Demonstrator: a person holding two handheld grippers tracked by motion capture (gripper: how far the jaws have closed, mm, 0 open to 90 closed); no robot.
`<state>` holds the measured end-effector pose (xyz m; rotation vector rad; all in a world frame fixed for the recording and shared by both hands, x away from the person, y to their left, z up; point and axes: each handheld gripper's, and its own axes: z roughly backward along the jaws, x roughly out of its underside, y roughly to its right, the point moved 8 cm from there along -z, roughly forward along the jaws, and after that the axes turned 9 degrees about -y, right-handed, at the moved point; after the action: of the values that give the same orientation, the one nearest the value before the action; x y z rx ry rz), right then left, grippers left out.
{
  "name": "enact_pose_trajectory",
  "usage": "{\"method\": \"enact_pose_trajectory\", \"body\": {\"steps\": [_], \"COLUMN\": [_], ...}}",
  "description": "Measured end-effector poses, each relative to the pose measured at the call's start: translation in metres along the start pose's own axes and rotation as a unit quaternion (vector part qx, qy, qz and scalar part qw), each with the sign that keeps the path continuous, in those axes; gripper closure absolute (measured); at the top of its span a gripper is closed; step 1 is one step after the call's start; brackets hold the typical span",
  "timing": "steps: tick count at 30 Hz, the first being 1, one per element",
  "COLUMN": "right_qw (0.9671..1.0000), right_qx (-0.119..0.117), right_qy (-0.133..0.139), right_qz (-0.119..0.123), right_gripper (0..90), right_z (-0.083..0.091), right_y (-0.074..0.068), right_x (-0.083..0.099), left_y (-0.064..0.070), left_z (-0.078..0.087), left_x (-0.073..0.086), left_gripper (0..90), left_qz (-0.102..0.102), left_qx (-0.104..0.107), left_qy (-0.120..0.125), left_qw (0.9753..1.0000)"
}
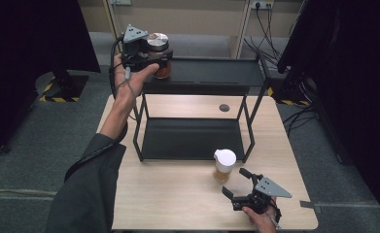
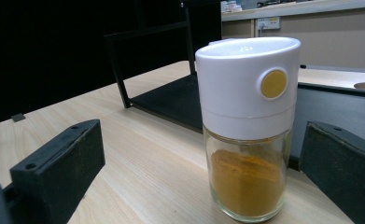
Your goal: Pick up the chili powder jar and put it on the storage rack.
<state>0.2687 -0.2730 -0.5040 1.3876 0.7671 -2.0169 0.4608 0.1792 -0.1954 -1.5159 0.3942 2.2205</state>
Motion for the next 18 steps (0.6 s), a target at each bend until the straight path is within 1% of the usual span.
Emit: {"method": "enact_pose_trajectory", "body": {"steps": [4,7,10,18], "right_qw": [1.0000,1.0000,1.0000,1.0000], "right_qx": [-0.001,-0.001,-0.002,-0.003], "right_qy": [0.000,-0.001,0.000,-0.001], "right_qz": [0.001,0.000,0.002,0.000], "right_gripper": [0.4,0.4,0.4,0.4], "right_z": [0.0001,-0.0002,0.0001,-0.0003], "right_y": [-0.0001,-0.0002,-0.0006,-0.0008], "right_x": [0.0000,0.0002,0.0001,0.0003], "left_y": [-0.0013,-0.0031,-0.0041,-0.0061], "left_z": [-0.0034,-0.0060,-0.0073,-0.0089], "left_x": [0.0012,0.0027,0.0040,0.0066], "left_gripper": [30.4,30.4,30.4,30.1], "left_qz": [-0.001,0.001,0.002,0.014], "left_qx": [-0.003,-0.010,-0.010,-0.007], "left_qy": [-0.003,-0.003,-0.004,0.002], "left_qw": [1.0000,0.9999,0.9999,0.9999]}}
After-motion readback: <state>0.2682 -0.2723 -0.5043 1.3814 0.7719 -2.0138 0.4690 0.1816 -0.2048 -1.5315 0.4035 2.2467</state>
